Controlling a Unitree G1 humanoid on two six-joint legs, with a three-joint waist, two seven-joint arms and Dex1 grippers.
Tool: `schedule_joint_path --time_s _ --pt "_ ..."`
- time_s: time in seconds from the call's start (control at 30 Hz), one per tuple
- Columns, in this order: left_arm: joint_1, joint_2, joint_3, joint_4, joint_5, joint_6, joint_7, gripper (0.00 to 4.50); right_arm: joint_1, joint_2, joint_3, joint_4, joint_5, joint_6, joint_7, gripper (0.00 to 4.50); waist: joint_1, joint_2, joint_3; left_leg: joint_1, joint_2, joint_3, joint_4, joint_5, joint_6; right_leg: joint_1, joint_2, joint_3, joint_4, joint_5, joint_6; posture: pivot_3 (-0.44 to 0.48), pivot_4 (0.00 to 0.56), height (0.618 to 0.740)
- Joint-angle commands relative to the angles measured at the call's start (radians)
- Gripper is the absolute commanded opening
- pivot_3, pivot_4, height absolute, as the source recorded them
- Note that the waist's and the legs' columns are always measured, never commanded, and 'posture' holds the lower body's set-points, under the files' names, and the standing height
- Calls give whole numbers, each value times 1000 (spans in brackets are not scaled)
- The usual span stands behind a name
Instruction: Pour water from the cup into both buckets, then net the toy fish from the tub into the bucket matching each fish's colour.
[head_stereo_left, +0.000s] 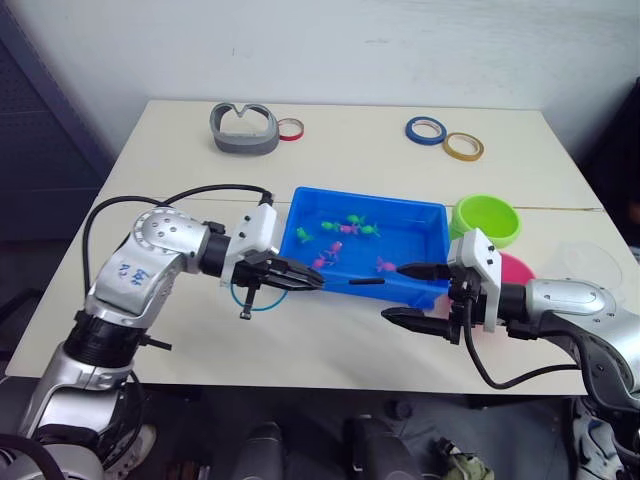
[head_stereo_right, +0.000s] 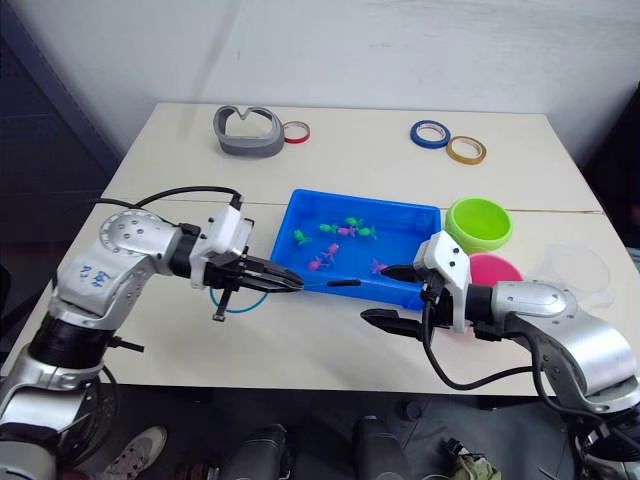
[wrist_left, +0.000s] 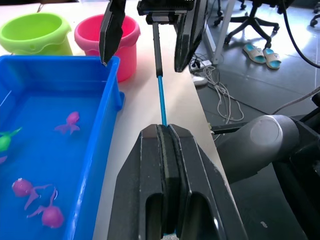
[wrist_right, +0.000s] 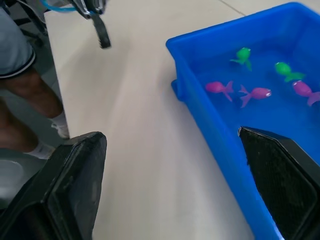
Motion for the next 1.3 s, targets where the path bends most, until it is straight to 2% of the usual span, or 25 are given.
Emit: schedule_joint_path --time_s 0.03,0.2,0.7,0.8,1.0,1.07,1.3 --pt "-42 -31 -23 51 34 -58 -30 39 -31 -18 -23 -49 52 44 -3 4500 -2 0 0 0 0 0 0 0 0 0 0 0 0 0 0 0 150 740" --pt "-86 -100 -58 162 83 -132 -66 39 -78 -9 -1 -56 73 84 -15 4500 0 0 0 0 0 0 1 0 0 0 0 -1 1 0 0 0 150 740" --pt "-121 -173 -52 226 115 -150 -80 39 -126 10 22 -55 59 74 -26 4500 0 0 0 0 0 0 1 0 0 -1 0 -1 2 0 0 0 150 740" --pt "-126 -180 -48 226 112 -143 -76 0 -123 10 29 -59 54 68 -28 3660 0 0 0 0 0 -1 2 0 0 -1 0 -1 2 0 0 0 150 740" --pt "-129 -178 -45 225 111 -138 -78 0 -120 7 37 -60 52 60 -30 699 0 0 0 0 0 -1 2 0 0 -1 0 -1 3 0 0 0 150 740" --pt "-128 -176 -46 224 112 -139 -80 0 -121 7 37 -61 51 60 -31 51 0 0 0 0 0 -1 2 0 0 -1 0 -1 3 0 0 0 150 740" --pt "-126 -170 -51 220 118 -140 -86 0 -121 6 36 -64 51 57 -29 51 0 0 0 0 0 -1 2 0 0 -1 0 -1 3 0 0 0 150 740"
